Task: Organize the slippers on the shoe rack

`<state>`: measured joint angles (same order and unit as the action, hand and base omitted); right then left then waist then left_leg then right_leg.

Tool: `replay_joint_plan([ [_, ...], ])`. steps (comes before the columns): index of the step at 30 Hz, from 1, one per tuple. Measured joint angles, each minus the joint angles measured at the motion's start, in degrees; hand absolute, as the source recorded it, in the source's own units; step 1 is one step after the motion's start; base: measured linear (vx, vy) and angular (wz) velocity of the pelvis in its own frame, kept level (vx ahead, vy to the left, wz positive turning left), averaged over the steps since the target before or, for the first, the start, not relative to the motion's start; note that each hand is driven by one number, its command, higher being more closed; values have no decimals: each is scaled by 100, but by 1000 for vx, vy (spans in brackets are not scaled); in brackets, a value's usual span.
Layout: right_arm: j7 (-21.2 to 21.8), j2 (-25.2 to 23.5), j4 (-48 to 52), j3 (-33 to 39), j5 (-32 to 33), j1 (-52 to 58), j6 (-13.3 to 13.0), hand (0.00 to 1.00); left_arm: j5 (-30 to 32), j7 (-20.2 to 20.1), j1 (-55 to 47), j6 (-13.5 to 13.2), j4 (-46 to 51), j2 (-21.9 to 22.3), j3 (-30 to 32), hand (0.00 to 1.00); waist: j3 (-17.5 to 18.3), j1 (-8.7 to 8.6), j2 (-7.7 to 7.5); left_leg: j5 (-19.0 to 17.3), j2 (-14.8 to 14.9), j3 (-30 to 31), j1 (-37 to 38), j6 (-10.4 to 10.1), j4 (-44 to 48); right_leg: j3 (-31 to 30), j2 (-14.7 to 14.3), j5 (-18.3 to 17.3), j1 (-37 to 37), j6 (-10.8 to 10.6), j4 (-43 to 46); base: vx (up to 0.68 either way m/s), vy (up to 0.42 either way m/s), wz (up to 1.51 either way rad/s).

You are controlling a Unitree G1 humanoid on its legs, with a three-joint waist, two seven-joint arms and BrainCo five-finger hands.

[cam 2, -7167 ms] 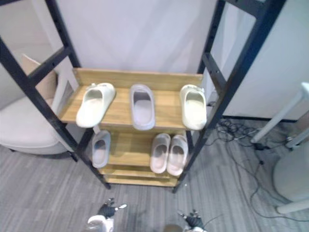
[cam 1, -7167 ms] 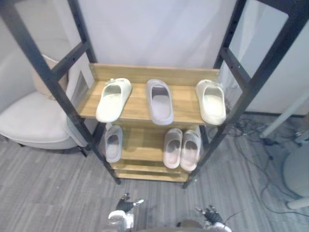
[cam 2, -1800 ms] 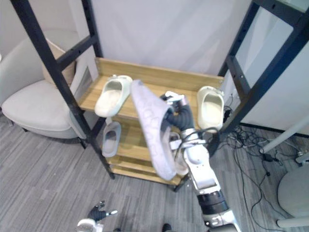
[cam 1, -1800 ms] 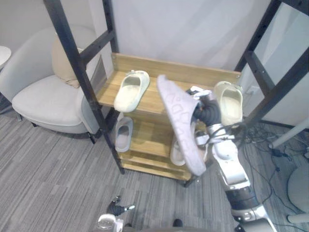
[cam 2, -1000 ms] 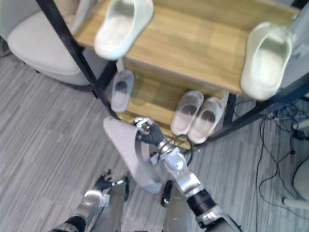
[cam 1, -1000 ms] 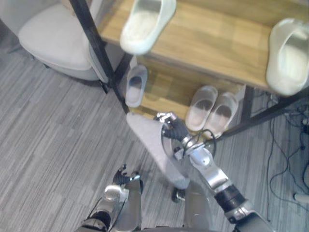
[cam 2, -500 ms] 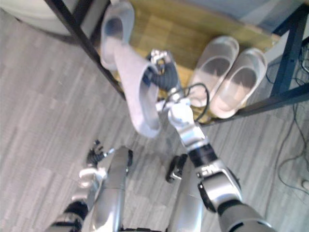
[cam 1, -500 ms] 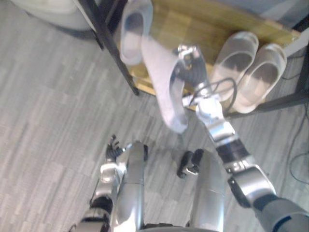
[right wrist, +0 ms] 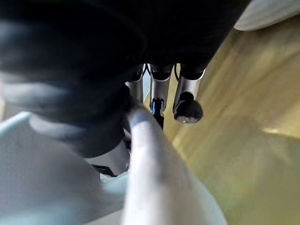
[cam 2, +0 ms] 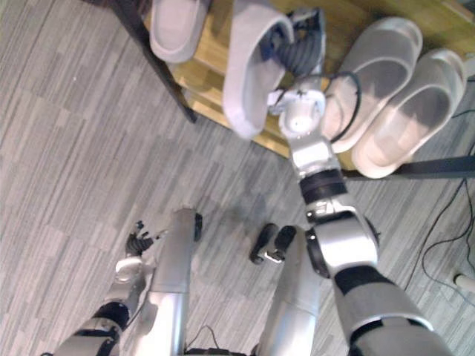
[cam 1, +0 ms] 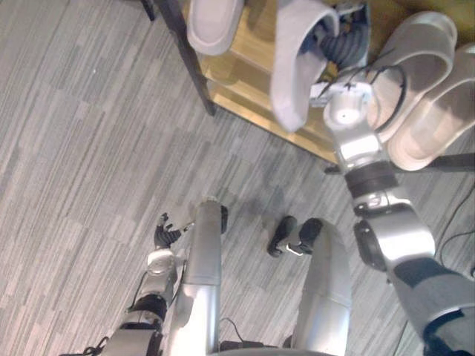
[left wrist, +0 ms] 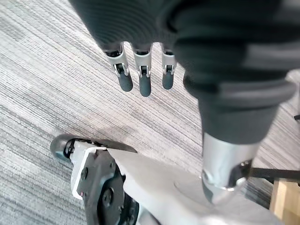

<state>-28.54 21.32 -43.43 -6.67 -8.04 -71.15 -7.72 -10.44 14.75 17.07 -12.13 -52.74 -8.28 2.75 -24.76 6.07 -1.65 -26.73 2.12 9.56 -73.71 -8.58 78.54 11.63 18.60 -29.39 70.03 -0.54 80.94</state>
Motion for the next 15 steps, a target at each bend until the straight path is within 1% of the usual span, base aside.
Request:
replay_joint_plan([
  [3,-130,159,-273,2,-115,-113,27,100,-95,20,7,-3,-43,0,-51,0,40,15,1,21,-18,25,-59,-14,2,27,25,-7,37,9,28,2,-3,6],
  [4,-159,191,-314,14,-120,-137,65,100,-96,20,7,-12,-89,0,-73,0,105,14,-1,37,-27,34,-115,-17,-2,32,30,-7,85,10,30,6,-2,7],
  [5,-187,219,-427,22,-195,-216,95,0,-99,21,11,-11,-113,0,-94,0,134,13,10,51,-39,41,-152,-20,-3,39,39,-5,113,14,35,11,1,6],
  [7,-277,268,-519,201,-352,-290,180,0,-108,27,18,-25,-135,1,-135,0,169,19,0,83,-65,54,-210,-25,-17,49,65,-3,162,18,45,16,4,8],
  [11,-516,361,-725,238,-541,-355,326,0,-216,83,21,-35,-167,1,-202,0,203,31,-3,113,-80,56,-261,-28,-40,59,82,9,211,39,36,10,3,2],
  [15,-556,357,-725,420,-525,-388,367,0,-334,130,21,-48,-190,5,-220,0,204,33,-2,145,-80,59,-261,-35,-105,75,80,23,211,58,-17,0,0,0],
])
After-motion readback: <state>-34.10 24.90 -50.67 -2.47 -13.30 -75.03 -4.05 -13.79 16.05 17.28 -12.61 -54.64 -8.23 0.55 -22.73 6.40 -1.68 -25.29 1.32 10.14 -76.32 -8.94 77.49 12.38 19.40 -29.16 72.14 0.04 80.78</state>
